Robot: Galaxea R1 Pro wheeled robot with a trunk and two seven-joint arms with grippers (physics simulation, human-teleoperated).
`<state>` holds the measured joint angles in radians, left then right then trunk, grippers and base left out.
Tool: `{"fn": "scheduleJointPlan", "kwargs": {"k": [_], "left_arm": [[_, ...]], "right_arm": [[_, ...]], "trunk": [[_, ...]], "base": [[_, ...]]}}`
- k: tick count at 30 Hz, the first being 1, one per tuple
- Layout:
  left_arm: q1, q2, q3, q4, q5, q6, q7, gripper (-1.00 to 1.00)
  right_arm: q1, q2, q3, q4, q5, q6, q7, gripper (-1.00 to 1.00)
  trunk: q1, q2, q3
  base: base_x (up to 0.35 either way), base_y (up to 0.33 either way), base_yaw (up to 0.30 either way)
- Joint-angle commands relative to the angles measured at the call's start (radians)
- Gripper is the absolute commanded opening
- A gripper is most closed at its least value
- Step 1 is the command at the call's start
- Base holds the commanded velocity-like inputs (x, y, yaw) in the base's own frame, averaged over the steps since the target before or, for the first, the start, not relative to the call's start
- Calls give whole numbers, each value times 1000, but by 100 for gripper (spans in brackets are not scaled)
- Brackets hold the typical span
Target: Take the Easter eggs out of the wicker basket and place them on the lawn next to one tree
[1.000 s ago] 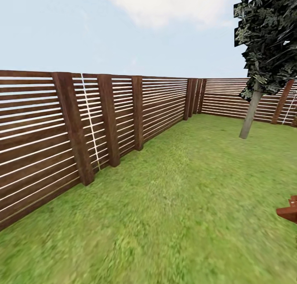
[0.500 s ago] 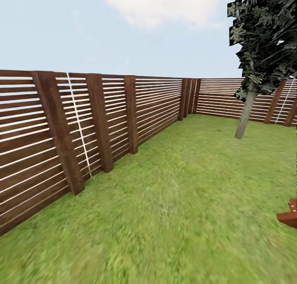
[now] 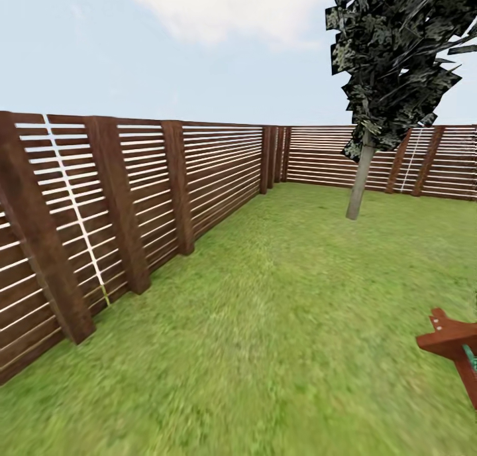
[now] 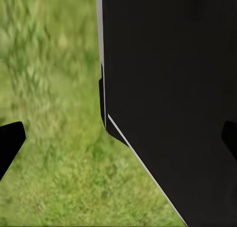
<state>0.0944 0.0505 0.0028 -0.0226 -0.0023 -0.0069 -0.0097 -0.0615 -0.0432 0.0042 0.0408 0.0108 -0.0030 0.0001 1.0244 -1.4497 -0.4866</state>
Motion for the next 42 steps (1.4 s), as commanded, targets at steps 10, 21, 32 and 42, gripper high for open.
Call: {"fn": "scheduleJointPlan", "kwargs": {"k": [10, 21, 32, 42], "left_arm": [[1, 0, -1, -2, -1, -2, 3, 100], [1, -3, -2, -2, -1, 0, 1, 100], [1, -1, -1, -2, -1, -1, 2, 100], [1, -1, -2, -2, -1, -1, 1, 100]], "right_arm": [[-1, -16, -2, 1, -6, -5, -8, 100], [-1, -17, -3, 1, -6, -5, -8, 100], [-1, -17, -3, 1, -6, -5, -8, 100], [-1, -17, -3, 1, -6, -5, -8, 100]], "trunk": [[1, 0, -1], [1, 0, -1], [1, 0, -1], [1, 0, -1]], "base": [[123, 0, -26], [210, 0, 0], [108, 0, 0], [0, 0, 0]]}}
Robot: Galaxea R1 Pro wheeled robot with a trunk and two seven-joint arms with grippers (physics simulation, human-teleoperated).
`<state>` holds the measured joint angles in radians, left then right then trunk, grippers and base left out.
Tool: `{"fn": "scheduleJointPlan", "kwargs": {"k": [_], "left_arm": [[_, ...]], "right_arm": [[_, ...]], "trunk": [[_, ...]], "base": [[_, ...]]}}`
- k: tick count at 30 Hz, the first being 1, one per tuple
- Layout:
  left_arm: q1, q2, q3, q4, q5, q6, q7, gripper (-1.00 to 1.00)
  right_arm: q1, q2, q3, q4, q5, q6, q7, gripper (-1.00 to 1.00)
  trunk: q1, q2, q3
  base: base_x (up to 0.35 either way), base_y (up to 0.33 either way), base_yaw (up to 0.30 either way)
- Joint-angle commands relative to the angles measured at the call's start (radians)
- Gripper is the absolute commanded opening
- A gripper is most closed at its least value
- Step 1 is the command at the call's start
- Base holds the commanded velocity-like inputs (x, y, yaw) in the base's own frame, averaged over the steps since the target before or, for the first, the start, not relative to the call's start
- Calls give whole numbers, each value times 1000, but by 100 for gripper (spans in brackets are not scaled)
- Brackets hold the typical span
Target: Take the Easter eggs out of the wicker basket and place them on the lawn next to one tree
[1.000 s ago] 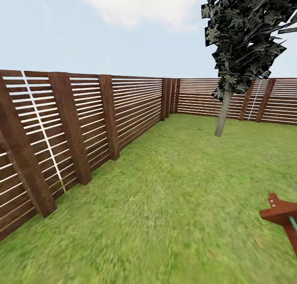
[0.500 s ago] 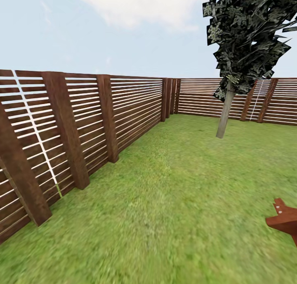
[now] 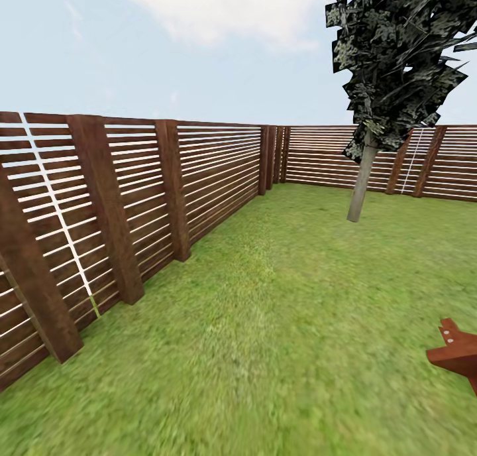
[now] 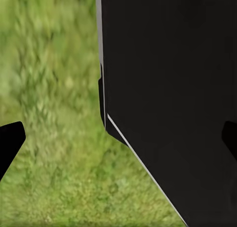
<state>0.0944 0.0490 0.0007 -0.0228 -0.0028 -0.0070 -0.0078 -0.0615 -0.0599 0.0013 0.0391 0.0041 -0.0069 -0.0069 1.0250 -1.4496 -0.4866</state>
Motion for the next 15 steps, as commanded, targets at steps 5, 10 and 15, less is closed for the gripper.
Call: {"fn": "scheduleJointPlan", "kwargs": {"k": [5, 10, 15], "left_arm": [[1, 0, 1, -2, 0, -1, -1, 100], [1, 0, 1, -2, 0, -1, 0, 100], [1, 0, 1, -2, -1, -1, 0, 100]], "right_arm": [[-1, -1, 0, 2, 1, -1, -1, 100], [-1, 0, 0, 2, 1, -1, -1, 100], [-1, 0, 0, 2, 1, -1, -1, 100]], "trunk": [[0, 0, -1], [0, 0, -1], [0, 0, -1]], "base": [[0, 0, 0], [0, 0, 0], [0, 0, 0]]}}
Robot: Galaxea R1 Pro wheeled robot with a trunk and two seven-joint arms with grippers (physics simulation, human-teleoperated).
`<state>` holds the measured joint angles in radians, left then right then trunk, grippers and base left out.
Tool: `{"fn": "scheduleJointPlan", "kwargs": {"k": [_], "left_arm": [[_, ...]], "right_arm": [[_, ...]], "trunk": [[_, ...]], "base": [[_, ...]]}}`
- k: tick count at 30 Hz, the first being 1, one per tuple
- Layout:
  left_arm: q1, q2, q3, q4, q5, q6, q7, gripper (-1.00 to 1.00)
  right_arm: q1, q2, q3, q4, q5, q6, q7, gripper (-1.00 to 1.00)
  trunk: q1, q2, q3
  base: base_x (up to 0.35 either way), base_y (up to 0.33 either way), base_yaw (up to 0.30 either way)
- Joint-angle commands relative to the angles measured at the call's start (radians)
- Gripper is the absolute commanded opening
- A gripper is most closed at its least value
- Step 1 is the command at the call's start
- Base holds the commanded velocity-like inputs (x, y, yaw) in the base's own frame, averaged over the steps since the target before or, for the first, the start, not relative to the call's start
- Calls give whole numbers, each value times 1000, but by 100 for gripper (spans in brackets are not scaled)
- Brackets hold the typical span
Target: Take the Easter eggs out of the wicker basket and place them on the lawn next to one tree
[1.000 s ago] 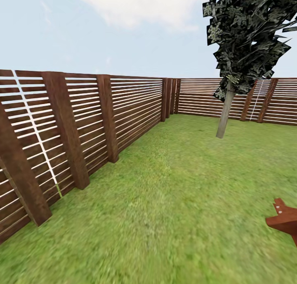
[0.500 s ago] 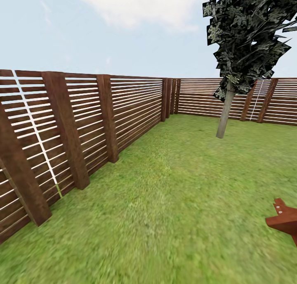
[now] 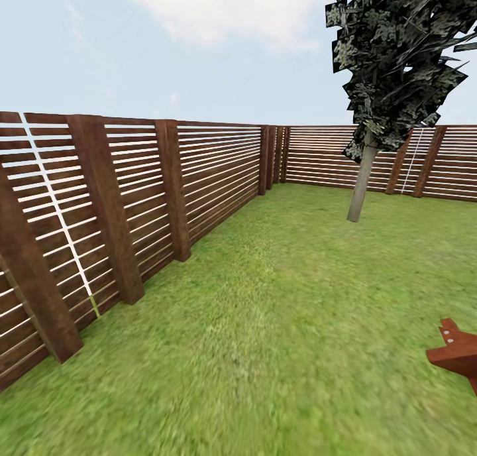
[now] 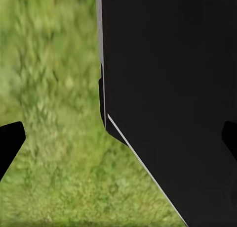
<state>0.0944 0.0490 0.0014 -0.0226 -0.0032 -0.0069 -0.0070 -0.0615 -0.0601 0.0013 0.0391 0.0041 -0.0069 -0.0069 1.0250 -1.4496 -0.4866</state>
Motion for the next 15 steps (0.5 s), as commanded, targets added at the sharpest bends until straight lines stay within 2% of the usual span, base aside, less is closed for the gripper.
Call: {"fn": "scheduleJointPlan", "kwargs": {"k": [1, 15], "left_arm": [[1, 0, 0, -2, 0, -1, -1, 100], [1, 0, 0, -2, 0, -1, -1, 100]], "right_arm": [[-1, 0, 0, 2, 1, -1, -1, 100], [-1, 0, 0, 2, 1, -1, -1, 100]], "trunk": [[0, 0, -1], [0, 0, -1]], "base": [[0, 0, 0], [0, 0, 0]]}}
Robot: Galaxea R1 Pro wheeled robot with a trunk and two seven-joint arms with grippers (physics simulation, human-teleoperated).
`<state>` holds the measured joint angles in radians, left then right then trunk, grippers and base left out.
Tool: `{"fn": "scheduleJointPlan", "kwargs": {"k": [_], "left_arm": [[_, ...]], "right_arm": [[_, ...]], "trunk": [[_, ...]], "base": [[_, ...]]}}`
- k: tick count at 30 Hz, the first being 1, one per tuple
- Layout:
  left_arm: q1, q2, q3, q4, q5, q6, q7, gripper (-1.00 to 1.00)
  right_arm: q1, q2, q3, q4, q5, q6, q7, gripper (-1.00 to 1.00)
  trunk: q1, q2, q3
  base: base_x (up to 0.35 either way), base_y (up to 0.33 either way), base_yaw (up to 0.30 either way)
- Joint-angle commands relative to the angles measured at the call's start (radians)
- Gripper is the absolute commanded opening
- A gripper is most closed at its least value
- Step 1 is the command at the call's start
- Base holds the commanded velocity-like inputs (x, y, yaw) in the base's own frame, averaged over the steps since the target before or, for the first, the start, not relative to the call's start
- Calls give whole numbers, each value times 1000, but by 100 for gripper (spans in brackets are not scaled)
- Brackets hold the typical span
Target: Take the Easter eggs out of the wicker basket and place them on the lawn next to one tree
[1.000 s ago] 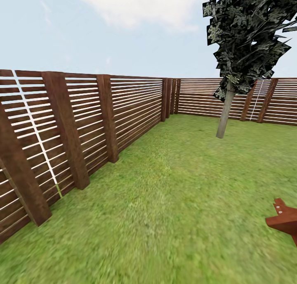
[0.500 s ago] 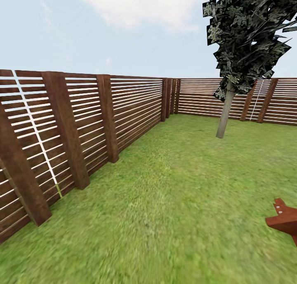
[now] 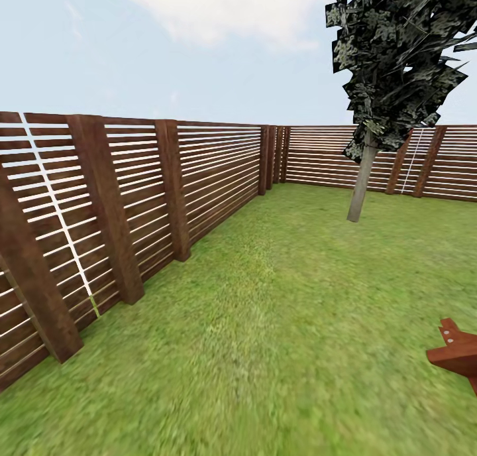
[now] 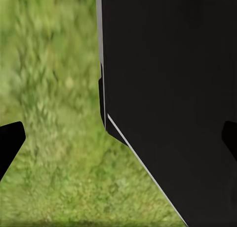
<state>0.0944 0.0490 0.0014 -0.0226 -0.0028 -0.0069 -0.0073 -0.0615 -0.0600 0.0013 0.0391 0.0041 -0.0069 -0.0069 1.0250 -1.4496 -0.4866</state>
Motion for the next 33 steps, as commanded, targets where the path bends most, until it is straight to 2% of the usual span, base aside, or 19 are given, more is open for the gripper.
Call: {"fn": "scheduleJointPlan", "kwargs": {"k": [1, 33], "left_arm": [[1, 0, 0, -2, 0, -1, -1, 100], [1, -1, 0, -2, 0, -1, -1, 100]], "right_arm": [[-1, 0, 0, 2, 1, -1, -1, 100], [-1, 0, 0, 2, 1, -1, -1, 100]], "trunk": [[0, 0, -1], [0, 0, -1]], "base": [[0, 0, 0], [0, 0, 0]]}}
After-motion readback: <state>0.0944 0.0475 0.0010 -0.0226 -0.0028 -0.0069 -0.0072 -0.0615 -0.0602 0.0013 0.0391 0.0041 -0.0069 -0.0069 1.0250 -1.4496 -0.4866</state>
